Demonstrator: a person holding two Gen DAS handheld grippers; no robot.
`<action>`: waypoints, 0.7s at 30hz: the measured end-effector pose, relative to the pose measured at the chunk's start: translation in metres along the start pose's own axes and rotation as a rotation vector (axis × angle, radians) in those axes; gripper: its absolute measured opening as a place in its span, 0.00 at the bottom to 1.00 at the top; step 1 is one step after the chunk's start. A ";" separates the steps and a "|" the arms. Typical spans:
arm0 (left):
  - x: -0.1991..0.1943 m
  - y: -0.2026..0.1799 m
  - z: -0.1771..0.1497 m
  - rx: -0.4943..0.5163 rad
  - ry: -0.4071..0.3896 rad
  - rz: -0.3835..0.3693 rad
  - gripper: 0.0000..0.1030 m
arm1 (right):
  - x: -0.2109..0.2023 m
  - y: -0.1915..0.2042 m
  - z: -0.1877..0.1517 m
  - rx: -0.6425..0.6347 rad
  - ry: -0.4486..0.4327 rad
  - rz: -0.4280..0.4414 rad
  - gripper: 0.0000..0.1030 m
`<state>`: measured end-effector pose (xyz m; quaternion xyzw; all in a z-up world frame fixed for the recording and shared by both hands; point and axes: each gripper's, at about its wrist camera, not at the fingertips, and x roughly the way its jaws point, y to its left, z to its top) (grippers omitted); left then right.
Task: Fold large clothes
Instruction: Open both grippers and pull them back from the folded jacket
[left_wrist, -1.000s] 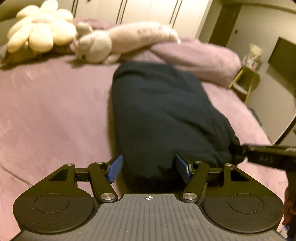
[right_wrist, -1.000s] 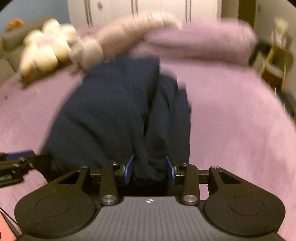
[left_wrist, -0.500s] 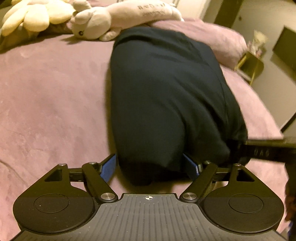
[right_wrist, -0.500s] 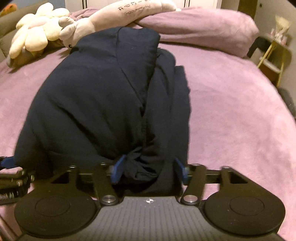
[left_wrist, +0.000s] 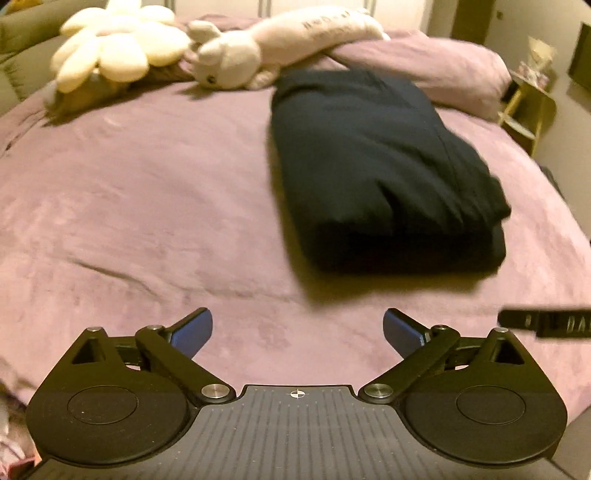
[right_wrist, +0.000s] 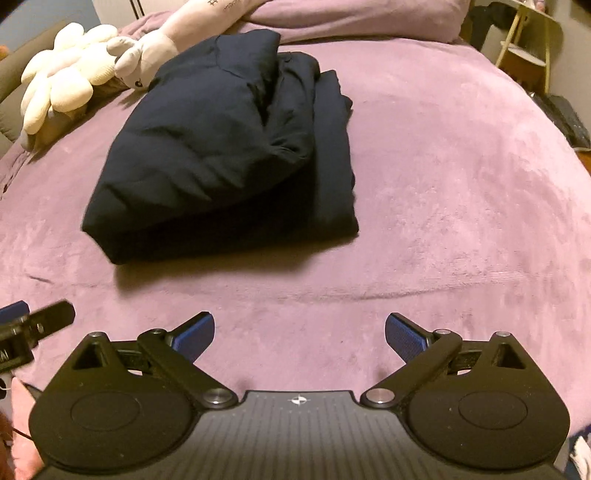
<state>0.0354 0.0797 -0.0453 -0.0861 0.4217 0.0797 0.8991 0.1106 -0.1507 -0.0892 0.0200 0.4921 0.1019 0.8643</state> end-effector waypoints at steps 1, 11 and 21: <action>-0.004 0.001 0.004 -0.018 0.010 -0.011 0.99 | -0.007 0.005 0.002 -0.014 -0.008 -0.016 0.96; -0.023 -0.015 0.026 0.015 -0.036 0.012 0.99 | -0.046 0.038 0.022 -0.100 -0.113 -0.041 0.96; -0.028 -0.019 0.038 0.043 -0.018 -0.011 0.99 | -0.058 0.040 0.035 -0.053 -0.161 -0.096 0.96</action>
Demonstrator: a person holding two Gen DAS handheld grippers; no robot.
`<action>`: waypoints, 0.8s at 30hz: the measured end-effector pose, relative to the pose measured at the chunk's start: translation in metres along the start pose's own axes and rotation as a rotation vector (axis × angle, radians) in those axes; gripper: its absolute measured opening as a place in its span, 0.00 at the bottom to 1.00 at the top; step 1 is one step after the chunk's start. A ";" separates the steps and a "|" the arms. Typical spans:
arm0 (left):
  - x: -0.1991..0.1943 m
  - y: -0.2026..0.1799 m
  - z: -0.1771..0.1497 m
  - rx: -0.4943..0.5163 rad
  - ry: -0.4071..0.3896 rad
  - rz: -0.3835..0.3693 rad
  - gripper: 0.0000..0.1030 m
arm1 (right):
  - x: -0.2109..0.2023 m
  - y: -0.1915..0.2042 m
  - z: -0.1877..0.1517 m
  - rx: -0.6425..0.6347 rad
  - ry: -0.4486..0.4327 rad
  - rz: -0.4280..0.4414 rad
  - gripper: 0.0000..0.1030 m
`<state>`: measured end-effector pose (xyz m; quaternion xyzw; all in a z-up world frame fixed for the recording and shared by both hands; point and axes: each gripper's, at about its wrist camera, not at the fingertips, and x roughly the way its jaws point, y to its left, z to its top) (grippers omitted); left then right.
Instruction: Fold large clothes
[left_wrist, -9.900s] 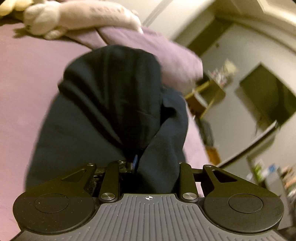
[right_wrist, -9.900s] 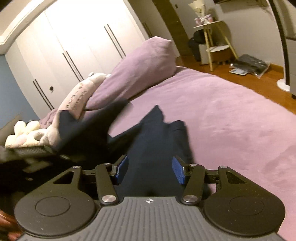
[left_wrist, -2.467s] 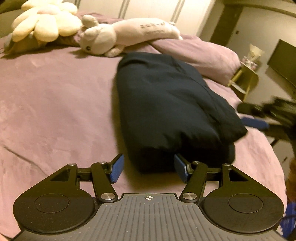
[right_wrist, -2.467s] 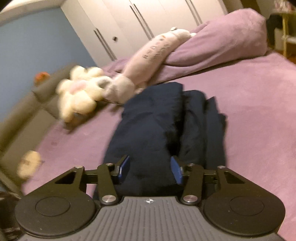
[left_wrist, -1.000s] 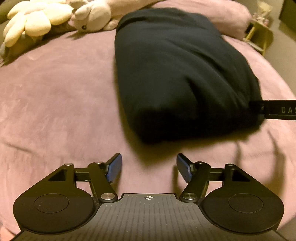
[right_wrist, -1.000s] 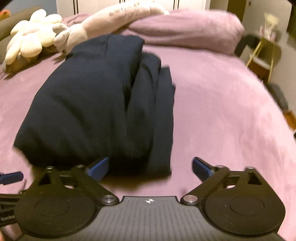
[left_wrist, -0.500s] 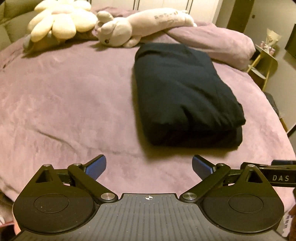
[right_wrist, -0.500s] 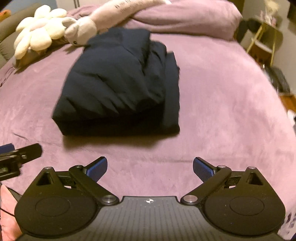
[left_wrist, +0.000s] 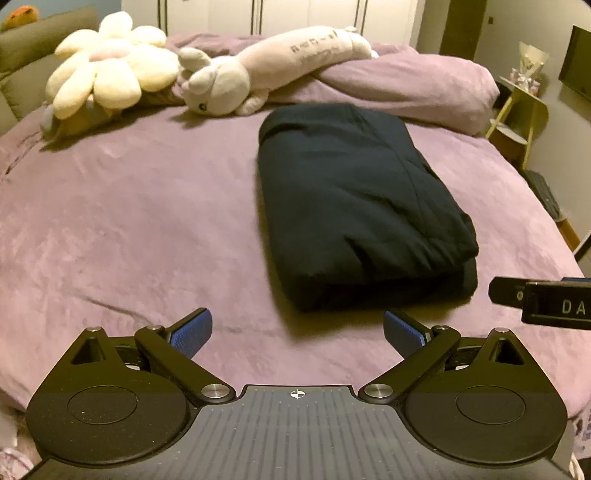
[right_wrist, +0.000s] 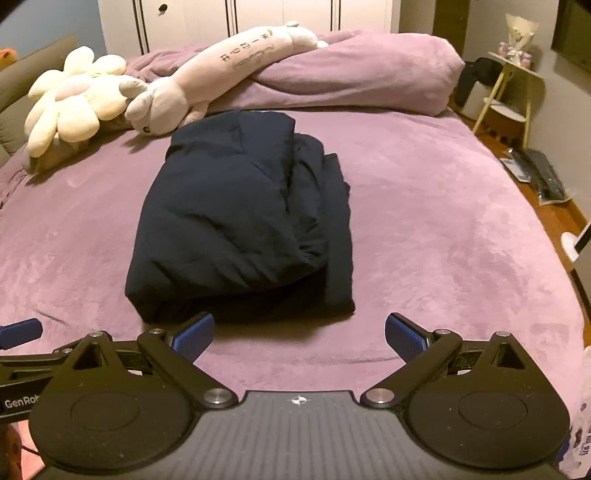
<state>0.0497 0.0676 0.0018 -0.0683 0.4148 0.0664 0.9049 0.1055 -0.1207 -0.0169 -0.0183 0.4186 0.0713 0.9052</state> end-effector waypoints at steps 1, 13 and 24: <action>0.000 0.000 0.000 0.001 0.003 0.000 0.99 | 0.000 0.001 0.000 -0.007 -0.002 -0.004 0.96; 0.004 -0.005 0.000 0.013 0.031 0.002 0.99 | 0.002 0.001 0.001 0.001 0.011 -0.013 0.96; 0.001 -0.007 0.002 0.019 0.024 0.011 0.99 | 0.002 -0.001 0.002 0.001 0.011 -0.006 0.96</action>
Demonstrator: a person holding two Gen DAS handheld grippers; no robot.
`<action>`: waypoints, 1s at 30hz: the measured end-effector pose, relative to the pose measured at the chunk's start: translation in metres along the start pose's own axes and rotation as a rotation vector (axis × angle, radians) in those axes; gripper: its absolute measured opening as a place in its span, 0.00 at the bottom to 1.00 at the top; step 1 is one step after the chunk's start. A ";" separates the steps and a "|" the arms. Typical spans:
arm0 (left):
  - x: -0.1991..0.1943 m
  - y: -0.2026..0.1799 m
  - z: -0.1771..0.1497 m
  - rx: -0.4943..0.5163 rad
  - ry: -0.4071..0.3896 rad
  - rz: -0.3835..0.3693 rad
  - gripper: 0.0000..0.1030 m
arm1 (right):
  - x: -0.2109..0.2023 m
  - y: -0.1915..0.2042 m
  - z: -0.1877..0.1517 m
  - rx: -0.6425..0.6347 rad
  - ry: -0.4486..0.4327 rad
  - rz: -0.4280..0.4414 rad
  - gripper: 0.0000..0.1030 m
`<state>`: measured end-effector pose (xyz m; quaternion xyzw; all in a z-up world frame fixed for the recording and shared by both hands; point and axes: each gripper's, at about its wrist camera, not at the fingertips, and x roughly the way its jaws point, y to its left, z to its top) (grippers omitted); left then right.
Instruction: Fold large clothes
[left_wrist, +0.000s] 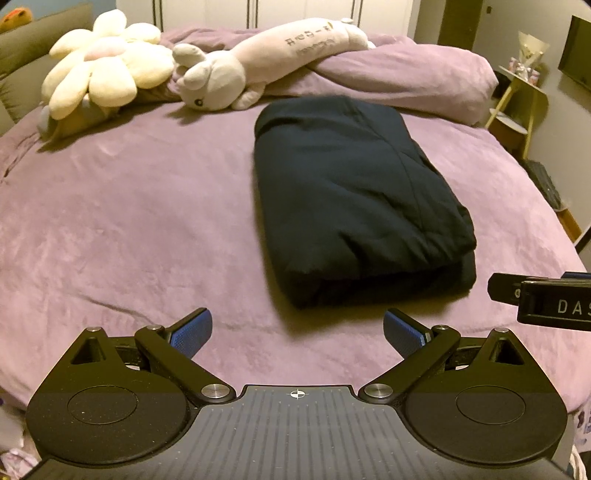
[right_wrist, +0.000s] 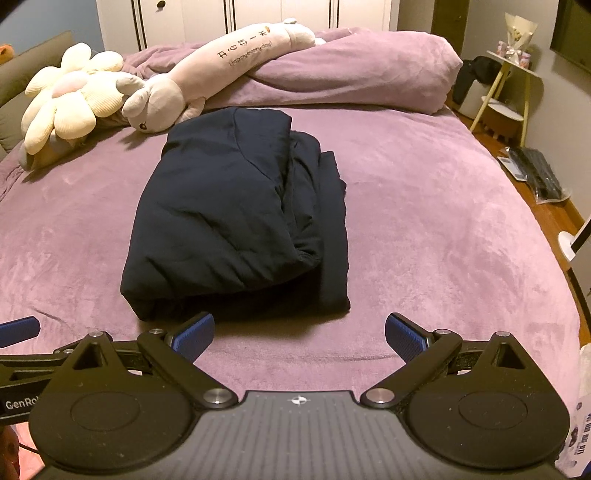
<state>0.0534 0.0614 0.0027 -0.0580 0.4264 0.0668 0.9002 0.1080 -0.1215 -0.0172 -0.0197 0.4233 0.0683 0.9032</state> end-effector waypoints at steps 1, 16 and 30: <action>0.000 0.000 0.000 0.001 0.000 0.002 0.99 | 0.000 0.000 0.000 0.000 -0.001 0.000 0.96; -0.001 -0.001 0.000 -0.008 0.006 0.001 0.99 | -0.002 -0.005 -0.002 0.011 -0.008 0.007 0.96; 0.002 -0.001 -0.002 -0.009 0.024 -0.016 0.99 | -0.004 -0.005 -0.004 0.015 -0.002 0.000 0.96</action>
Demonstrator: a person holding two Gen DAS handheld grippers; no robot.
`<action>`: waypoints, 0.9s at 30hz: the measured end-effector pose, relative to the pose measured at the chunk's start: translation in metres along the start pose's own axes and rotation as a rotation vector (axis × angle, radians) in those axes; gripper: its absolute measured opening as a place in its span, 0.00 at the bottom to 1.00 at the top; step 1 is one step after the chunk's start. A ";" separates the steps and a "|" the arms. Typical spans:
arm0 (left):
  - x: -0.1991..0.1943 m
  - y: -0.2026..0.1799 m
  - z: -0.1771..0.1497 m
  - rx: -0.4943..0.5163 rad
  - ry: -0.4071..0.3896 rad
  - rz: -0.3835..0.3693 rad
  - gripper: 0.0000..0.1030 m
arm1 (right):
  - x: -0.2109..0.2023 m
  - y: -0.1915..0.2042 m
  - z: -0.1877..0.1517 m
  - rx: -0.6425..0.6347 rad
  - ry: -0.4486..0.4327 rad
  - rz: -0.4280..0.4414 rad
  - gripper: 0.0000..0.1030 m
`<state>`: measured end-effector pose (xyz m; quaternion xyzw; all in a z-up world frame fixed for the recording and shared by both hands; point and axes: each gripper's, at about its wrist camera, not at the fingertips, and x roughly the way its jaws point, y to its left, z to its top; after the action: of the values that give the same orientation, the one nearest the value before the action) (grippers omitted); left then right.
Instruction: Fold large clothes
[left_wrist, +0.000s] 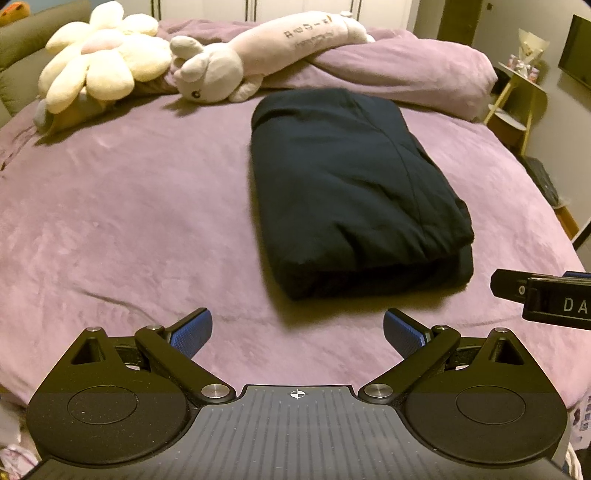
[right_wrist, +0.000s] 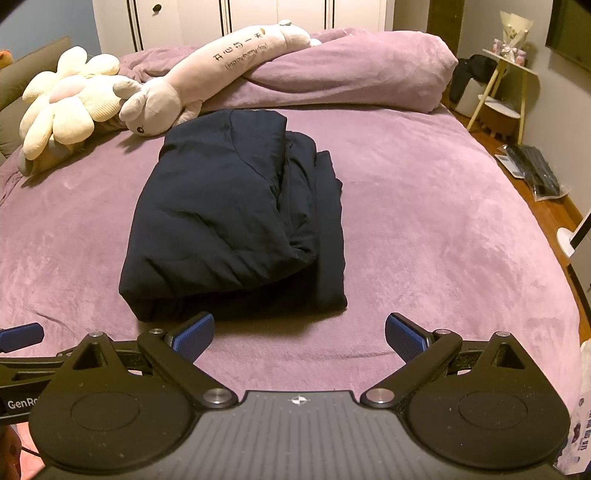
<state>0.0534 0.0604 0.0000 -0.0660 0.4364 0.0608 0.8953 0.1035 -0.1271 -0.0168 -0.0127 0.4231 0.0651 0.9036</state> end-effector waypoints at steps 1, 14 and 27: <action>0.000 0.000 0.000 0.001 0.001 0.000 0.99 | 0.000 0.000 0.000 0.001 0.001 0.000 0.96; 0.004 -0.002 0.000 0.002 0.012 -0.013 0.99 | 0.004 0.001 0.000 0.010 0.008 -0.006 0.96; 0.008 -0.002 0.001 0.000 0.024 -0.021 0.99 | 0.008 0.002 -0.001 0.013 0.017 -0.010 0.96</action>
<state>0.0588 0.0590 -0.0055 -0.0714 0.4466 0.0507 0.8904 0.1074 -0.1247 -0.0238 -0.0093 0.4311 0.0578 0.9004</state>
